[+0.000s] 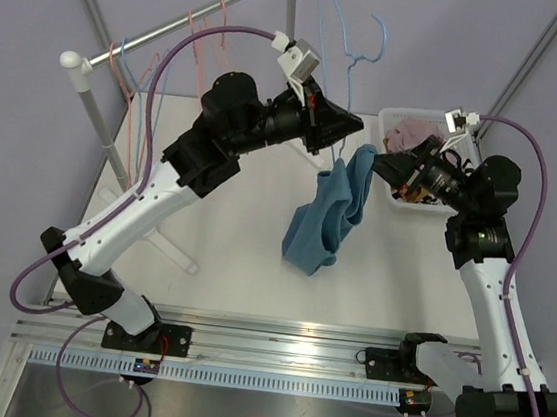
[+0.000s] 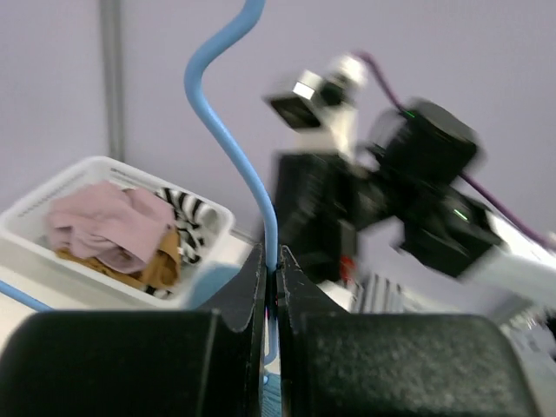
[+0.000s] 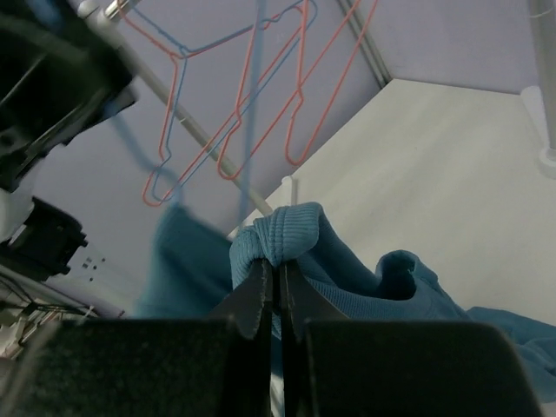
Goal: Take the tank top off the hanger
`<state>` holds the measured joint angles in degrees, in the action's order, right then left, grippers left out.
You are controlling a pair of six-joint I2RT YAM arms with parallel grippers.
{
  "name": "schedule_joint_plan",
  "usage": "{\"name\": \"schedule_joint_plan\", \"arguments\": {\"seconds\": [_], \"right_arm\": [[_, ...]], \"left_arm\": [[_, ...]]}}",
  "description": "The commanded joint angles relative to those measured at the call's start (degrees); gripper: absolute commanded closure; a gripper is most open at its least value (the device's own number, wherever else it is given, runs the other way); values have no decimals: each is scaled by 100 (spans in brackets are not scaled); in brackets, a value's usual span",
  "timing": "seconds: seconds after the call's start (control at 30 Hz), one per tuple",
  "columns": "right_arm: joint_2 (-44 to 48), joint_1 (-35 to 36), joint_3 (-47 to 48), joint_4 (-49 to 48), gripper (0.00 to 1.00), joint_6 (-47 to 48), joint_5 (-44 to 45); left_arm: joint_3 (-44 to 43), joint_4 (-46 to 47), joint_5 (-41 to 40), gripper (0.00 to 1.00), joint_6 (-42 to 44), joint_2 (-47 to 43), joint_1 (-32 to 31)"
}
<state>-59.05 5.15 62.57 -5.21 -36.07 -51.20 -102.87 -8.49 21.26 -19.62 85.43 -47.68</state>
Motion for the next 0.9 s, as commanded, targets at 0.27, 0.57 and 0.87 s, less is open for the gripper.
{"name": "schedule_joint_plan", "arguments": {"seconds": [0.27,0.57,0.87], "right_arm": [[710,1050,-1694,-15,100,610,662],[658,1076,-2038,759,98,1024,1745],[613,1120,-2038,846,1,1032,2008]], "left_arm": [[380,1454,-265,100,62,291,488],[514,1396,-401,100,267,360,488],[821,1158,-490,100,-2545,299,646]]}}
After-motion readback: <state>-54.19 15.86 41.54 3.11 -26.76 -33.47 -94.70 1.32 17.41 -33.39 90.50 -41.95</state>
